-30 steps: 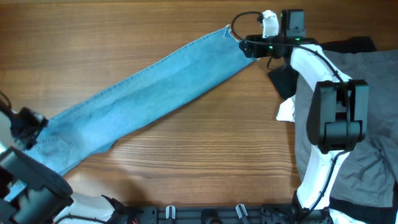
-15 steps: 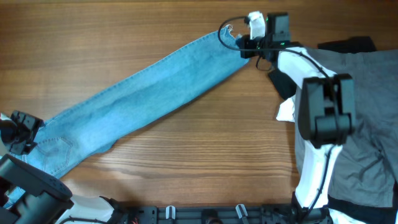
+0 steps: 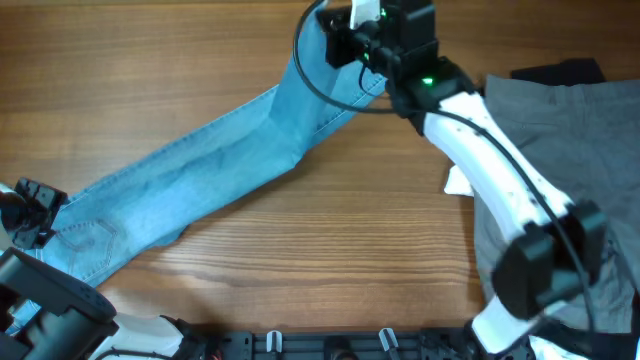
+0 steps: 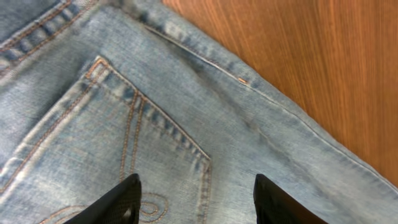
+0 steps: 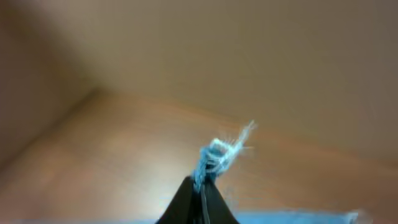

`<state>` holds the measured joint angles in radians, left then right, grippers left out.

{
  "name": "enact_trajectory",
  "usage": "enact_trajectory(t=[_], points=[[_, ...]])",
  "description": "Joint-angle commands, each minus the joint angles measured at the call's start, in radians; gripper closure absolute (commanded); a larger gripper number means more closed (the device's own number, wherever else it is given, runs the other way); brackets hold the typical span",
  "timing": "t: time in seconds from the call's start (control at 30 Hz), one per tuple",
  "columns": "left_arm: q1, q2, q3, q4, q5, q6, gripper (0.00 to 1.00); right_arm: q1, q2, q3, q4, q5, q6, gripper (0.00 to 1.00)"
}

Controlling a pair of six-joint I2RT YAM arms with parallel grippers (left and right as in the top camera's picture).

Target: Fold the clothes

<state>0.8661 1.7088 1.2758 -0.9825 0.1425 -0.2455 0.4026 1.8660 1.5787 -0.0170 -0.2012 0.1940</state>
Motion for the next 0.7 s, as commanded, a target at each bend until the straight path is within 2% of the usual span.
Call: enact_trajectory(t=[0.0,0.03,0.07,0.13,0.17,0.27,0.37,0.43,0.57,0.63,0.67], points=[[0.001,-0.013,0.011,0.005,-0.006,0.006,0.43,-0.128,0.215,0.004,0.198,0.174,-0.009,0.94],[0.001,-0.013,0.011,0.005,-0.005,0.006,0.43,-0.167,0.277,0.005,0.267,0.152,0.001,0.9],[0.001,-0.013,0.011,0.004,-0.005,0.006,0.42,-0.209,0.332,0.005,0.29,0.071,0.031,0.33],[0.001,-0.013,0.011,0.003,-0.005,0.006,0.42,-0.265,0.382,0.005,0.225,-0.058,0.086,0.04],[0.001,-0.013,0.011,0.003,-0.005,0.006,0.42,-0.288,0.386,0.005,0.174,-0.119,0.097,0.0],[0.001,-0.013,0.011,0.005,-0.005,0.006,0.41,-0.347,0.383,0.005,0.01,-0.302,0.063,0.0],[0.001,-0.013,0.011,-0.006,0.061,0.047,0.42,-0.368,0.384,0.005,-0.113,-0.32,0.06,0.0],[0.0,-0.013,0.011,-0.018,0.142,0.082,0.43,-0.354,0.386,0.0,-0.206,-0.319,-0.002,0.0],[0.0,-0.059,0.028,-0.089,0.217,0.108,0.59,-0.327,0.357,-0.004,-0.364,-0.364,-0.03,0.0],[0.003,-0.136,0.048,-0.112,0.211,0.079,0.59,-0.327,0.287,-0.004,-0.438,-0.384,-0.036,0.0],[0.009,-0.178,0.048,-0.111,0.194,0.023,0.58,-0.327,0.238,-0.004,-0.478,-0.385,-0.037,0.0]])
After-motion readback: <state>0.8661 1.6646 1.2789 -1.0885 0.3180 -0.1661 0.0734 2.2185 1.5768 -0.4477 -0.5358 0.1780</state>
